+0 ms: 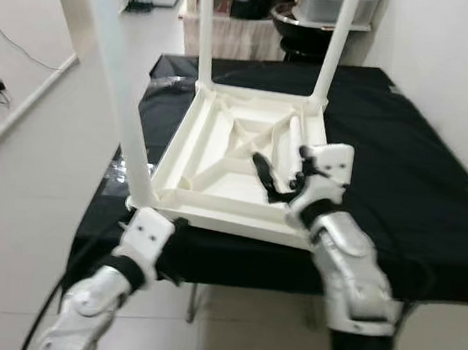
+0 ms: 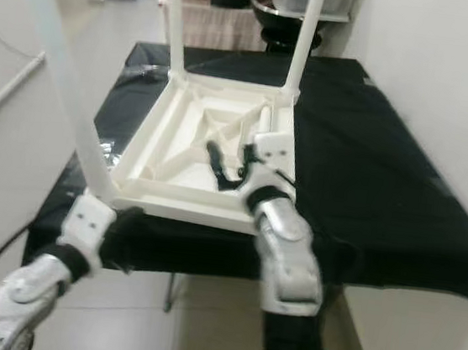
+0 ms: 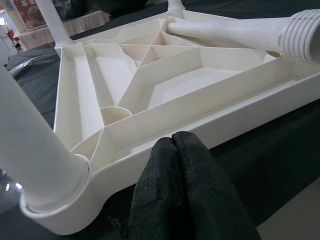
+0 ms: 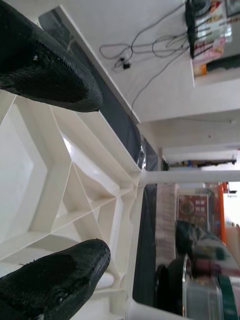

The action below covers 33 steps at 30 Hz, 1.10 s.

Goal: Building children table

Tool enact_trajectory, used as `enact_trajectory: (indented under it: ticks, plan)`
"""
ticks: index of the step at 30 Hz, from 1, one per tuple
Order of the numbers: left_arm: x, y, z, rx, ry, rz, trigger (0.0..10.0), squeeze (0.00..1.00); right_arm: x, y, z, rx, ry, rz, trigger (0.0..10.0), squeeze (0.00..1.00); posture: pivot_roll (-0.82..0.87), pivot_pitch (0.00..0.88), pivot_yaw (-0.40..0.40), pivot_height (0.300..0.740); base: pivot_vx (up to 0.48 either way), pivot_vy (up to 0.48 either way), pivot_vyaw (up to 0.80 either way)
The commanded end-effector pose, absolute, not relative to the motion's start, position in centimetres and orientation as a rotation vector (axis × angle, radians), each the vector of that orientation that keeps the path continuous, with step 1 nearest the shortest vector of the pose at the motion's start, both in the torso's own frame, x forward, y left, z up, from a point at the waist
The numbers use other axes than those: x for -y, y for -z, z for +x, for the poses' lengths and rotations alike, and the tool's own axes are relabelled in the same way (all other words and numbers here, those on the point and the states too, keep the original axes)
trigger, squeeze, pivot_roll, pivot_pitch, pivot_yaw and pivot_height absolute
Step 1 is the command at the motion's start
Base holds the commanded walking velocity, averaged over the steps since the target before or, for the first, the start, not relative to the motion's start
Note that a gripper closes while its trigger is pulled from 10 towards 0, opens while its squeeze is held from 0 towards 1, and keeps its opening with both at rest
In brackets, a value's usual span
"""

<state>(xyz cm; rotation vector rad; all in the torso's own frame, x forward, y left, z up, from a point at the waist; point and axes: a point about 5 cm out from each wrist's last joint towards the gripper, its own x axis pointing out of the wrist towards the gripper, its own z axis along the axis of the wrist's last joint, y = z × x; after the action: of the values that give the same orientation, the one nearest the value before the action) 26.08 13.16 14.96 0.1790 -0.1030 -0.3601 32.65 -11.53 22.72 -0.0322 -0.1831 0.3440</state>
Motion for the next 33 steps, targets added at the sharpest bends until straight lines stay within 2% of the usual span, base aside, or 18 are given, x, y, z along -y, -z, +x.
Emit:
enact_trajectory:
  ticks: [1,6,16,24,33]
  plan:
    - [-13.1,-14.7,26.1,0.089,0.372,0.173,10.0,0.00,12.2,-22.6,32.7,0.172,-0.293,-0.032,10.0,0.00,-0.04,0.127,0.036,0.740,0.000,0.000,0.00]
    - [-12.6,-15.0,26.1,0.106,0.407,0.157,10.0,0.00,12.8,-22.5,33.2,0.159,-0.241,-0.014,10.0,0.00,-0.04,0.126,0.036,0.740,0.000,0.000,0.00]
    - [-12.0,-15.1,26.1,0.116,0.434,0.155,10.0,0.00,13.1,-22.6,33.3,0.163,-0.256,0.022,10.0,0.00,-0.04,0.125,0.035,0.740,0.268,0.000,0.00]
    - [-12.0,-15.1,26.1,0.116,0.441,0.159,10.0,0.00,13.0,-22.8,33.5,0.154,-0.282,0.029,10.0,0.00,-0.04,0.126,0.032,0.740,0.291,0.000,-0.60]
    - [-11.9,-15.0,26.0,0.113,0.448,0.159,10.0,0.00,12.9,-23.4,33.6,0.158,-0.358,-0.007,10.0,0.00,-0.04,0.128,0.030,0.740,0.292,0.000,0.00]
